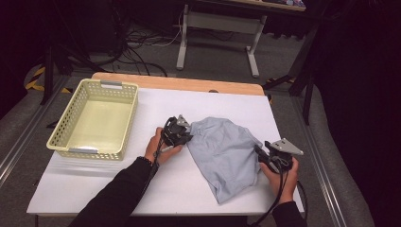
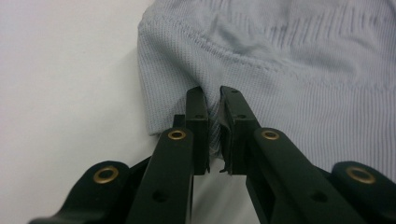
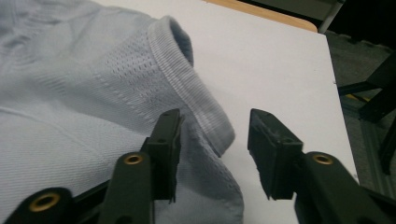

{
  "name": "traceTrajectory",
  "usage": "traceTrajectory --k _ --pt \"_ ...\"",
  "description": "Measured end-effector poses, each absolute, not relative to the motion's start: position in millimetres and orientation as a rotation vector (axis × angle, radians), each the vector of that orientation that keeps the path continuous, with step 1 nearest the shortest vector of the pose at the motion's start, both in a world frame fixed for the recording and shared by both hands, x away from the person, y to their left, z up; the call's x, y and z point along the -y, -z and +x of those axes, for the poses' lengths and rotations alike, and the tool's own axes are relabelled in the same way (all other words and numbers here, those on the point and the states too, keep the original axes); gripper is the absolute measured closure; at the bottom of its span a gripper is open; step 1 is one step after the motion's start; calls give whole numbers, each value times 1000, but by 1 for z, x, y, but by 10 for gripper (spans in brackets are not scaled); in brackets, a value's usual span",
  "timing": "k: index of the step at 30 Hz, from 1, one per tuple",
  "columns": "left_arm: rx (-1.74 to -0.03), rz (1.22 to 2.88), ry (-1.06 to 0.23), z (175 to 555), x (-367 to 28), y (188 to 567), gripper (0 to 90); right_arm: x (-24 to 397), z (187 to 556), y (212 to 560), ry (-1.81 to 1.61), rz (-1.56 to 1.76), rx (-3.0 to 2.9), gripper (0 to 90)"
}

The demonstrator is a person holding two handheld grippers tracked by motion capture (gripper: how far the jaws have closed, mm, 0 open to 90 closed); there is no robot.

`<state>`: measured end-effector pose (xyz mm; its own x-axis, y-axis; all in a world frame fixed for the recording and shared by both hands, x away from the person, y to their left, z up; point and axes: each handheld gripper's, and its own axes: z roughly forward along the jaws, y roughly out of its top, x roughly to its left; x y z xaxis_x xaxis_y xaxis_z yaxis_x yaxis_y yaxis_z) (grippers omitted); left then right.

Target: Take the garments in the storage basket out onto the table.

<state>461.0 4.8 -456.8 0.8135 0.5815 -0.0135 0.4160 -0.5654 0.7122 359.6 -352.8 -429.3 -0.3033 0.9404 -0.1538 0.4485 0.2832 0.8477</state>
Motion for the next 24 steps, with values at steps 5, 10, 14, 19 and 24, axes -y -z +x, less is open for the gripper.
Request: traceTrajectory --k 5,10,14,19,24 --pt "-689 2218 -370 428 -31 443 835 358 347 419 -999 1251 -1869 434" --pt "-675 2184 -409 390 -66 436 835 352 342 417 -1025 1226 -1914 408" --pt "-649 2189 -431 362 -88 435 834 341 345 421 -1031 1204 -1975 432" --pt "-656 2202 -391 339 -111 442 833 325 354 428 -1048 1185 -2032 426" --pt "-668 2237 -358 330 -123 453 834 309 371 437 -1022 1181 -2080 429"
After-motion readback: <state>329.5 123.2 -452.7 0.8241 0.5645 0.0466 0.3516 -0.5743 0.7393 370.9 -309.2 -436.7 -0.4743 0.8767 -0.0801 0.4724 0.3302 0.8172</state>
